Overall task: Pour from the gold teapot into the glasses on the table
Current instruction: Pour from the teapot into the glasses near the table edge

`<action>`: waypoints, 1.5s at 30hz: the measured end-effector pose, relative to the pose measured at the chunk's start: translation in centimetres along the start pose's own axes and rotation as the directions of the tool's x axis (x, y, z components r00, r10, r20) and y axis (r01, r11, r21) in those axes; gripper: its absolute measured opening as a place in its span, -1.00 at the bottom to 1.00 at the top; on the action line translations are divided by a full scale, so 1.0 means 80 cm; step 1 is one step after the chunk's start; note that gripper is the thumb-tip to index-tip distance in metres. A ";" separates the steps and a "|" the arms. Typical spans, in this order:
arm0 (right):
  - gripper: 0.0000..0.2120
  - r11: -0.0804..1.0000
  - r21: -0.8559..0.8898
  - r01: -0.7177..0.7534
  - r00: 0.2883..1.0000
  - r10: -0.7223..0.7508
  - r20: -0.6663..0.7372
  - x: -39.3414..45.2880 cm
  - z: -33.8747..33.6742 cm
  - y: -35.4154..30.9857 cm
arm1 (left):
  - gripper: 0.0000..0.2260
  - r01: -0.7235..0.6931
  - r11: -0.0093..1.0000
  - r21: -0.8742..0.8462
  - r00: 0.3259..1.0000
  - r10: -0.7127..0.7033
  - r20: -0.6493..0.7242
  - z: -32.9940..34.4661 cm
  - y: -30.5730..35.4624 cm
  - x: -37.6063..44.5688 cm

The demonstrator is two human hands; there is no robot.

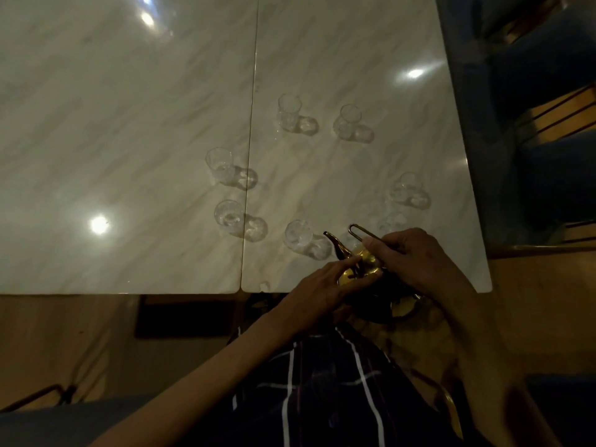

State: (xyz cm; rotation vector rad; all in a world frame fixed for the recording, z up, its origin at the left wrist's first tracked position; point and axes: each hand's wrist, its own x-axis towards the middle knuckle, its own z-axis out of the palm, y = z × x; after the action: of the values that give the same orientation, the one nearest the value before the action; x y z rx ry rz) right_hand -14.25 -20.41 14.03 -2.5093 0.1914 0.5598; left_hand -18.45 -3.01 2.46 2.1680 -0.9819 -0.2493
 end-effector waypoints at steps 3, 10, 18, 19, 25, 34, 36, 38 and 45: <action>-0.52 1.000 0.008 -0.012 1.000 0.012 0.004 0.000 0.002 0.000 | -0.35 -0.006 1.000 -0.005 1.000 0.006 -0.003 0.002 -0.003 -0.002; -0.52 0.999 0.031 -0.012 1.000 0.011 0.007 0.007 0.013 0.005 | -0.29 0.029 0.999 -0.017 1.000 -0.029 -0.002 0.012 -0.009 -0.008; -0.54 0.997 0.071 0.040 0.996 -0.046 0.083 0.034 0.032 0.014 | -0.36 0.134 0.991 0.013 0.991 -0.134 0.014 0.021 -0.025 -0.004; -0.54 0.997 0.057 0.050 0.995 -0.055 0.087 0.038 0.034 0.015 | -0.37 0.152 0.988 0.023 0.988 -0.153 0.023 0.022 -0.027 -0.002; -0.63 0.989 0.125 0.084 0.986 -0.101 0.133 0.048 0.045 0.029 | -0.40 0.250 0.967 0.043 0.966 -0.252 0.050 0.034 -0.034 0.004; -0.66 0.952 0.303 0.035 0.991 -0.072 0.113 0.051 0.011 0.078 | -0.25 0.211 0.972 0.103 0.974 -0.219 0.065 0.041 -0.010 0.044; -0.65 0.957 0.291 0.020 0.994 -0.051 0.097 0.047 0.000 0.090 | -0.23 0.173 0.980 0.097 0.981 -0.181 0.076 0.043 -0.004 0.058; -0.66 0.964 0.265 0.013 0.995 -0.038 0.089 0.042 -0.012 0.101 | -0.25 0.126 0.988 0.093 0.985 -0.136 0.105 0.047 0.000 0.074; -0.58 0.986 0.157 -0.055 0.998 0.053 0.018 0.034 -0.048 0.139 | -0.36 0.026 0.999 0.034 0.971 -0.033 0.237 0.062 0.021 0.126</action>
State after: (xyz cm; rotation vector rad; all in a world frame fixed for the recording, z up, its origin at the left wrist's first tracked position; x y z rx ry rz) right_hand -13.25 -31.82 10.34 -2.3523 0.2881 0.5605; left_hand -14.66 -13.60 1.23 2.2177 -1.0915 -0.5219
